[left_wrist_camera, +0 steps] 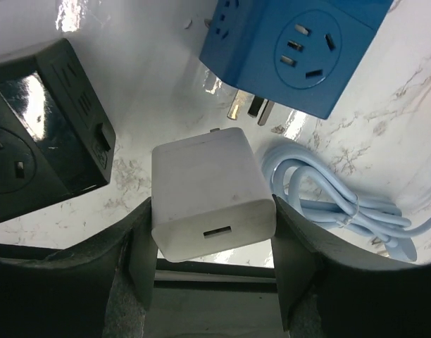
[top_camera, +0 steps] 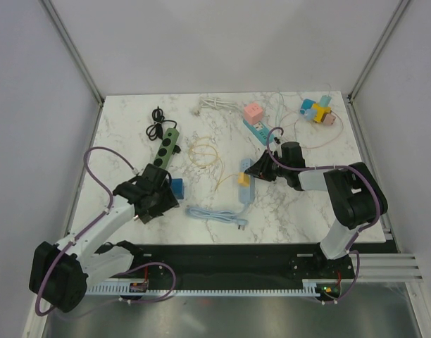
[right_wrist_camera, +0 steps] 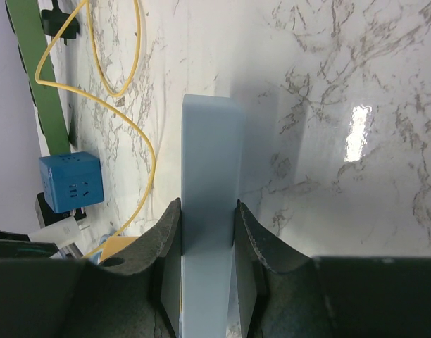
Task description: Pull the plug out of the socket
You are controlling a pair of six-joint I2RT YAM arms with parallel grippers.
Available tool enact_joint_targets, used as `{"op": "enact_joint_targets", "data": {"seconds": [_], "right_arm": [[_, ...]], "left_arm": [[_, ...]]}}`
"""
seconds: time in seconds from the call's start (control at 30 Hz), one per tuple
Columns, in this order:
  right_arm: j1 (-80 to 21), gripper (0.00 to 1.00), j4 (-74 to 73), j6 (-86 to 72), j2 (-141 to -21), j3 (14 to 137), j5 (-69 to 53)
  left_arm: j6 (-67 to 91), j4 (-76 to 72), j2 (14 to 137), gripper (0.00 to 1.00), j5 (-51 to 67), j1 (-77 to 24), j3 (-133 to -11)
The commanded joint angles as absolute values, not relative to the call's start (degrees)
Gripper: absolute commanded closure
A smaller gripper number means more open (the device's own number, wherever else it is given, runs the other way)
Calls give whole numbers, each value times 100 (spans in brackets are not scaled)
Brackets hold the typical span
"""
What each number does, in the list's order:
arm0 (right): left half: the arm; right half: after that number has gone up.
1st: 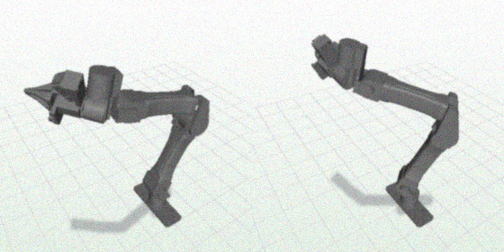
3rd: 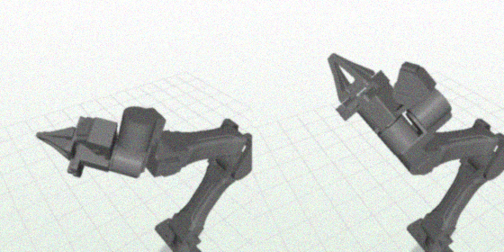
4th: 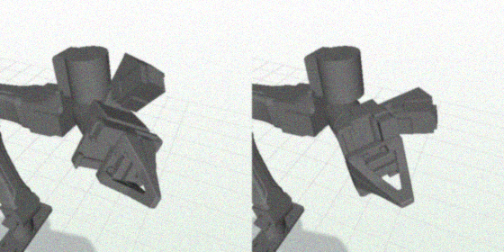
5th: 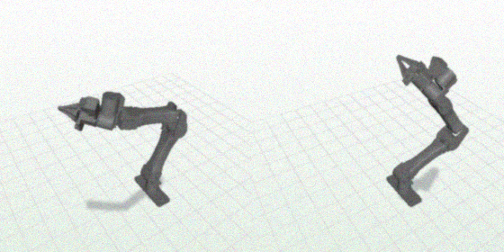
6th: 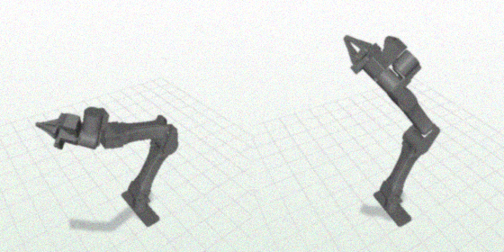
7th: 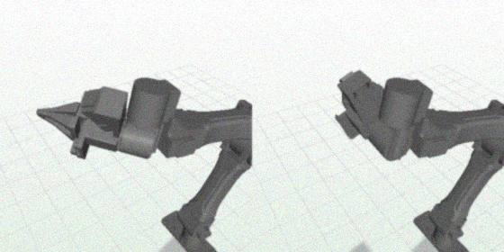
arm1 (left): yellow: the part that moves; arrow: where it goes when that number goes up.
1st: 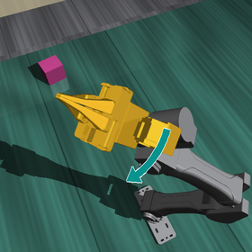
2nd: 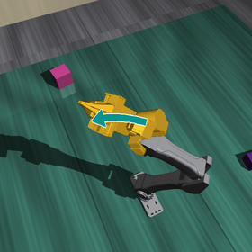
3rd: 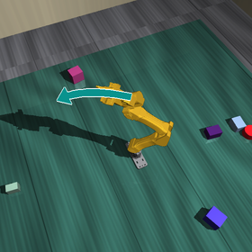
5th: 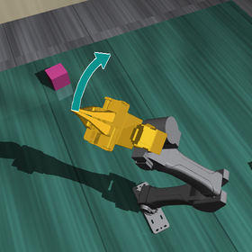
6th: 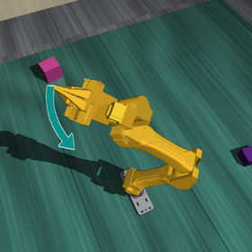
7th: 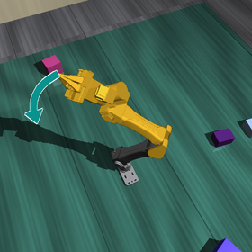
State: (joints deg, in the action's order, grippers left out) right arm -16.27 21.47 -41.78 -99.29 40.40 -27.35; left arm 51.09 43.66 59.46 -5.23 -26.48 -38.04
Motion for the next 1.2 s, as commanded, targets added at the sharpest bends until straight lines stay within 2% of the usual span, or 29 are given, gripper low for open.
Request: {"op": "enact_joint_targets", "data": {"seconds": [0.0, 0.03, 0.17, 0.33, 0.5, 0.63, 0.83, 0.93, 1.17], "right_arm": [[-1635, 100, 2145, -3674, -9967, 3937, -2602], [-1643, 100, 2136, -3665, -9975, 3946, -2610], [-1670, 100, 2153, -3665, -10028, 3973, -2619], [-1705, 100, 2171, -3665, -10081, 3990, -2637], [-1723, 100, 2180, -3647, -10107, 4008, -2646], [-1731, 100, 2180, -3647, -10142, 4017, -2646], [-1767, 100, 2180, -3639, -10178, 4043, -2663], [-1775, 100, 2136, -3612, -10178, 4069, -2663], [-1819, 100, 2066, -3516, -10169, 4096, -2672]], "left_arm": [[5405, 4359, 5959, 42, -931, -2540, -3806], [5405, 4351, 5959, 36, -914, -2505, -3797], [5388, 4377, 6029, 32, -844, -2452, -3779], [5379, 4465, 5985, 23, -888, -2426, -3832], [5169, 4518, 5880, 21, -748, -2426, -4139], [4703, 4421, 5784, 24, -335, -2443, -4517], [4096, 2797, 5423, 23, 1368, -2443, -4641], [4078, 2208, 5859, 22, 2064, -2575, -4851], [3569, 2171, 7546, 19, 1855, -3435, -6142]]}}
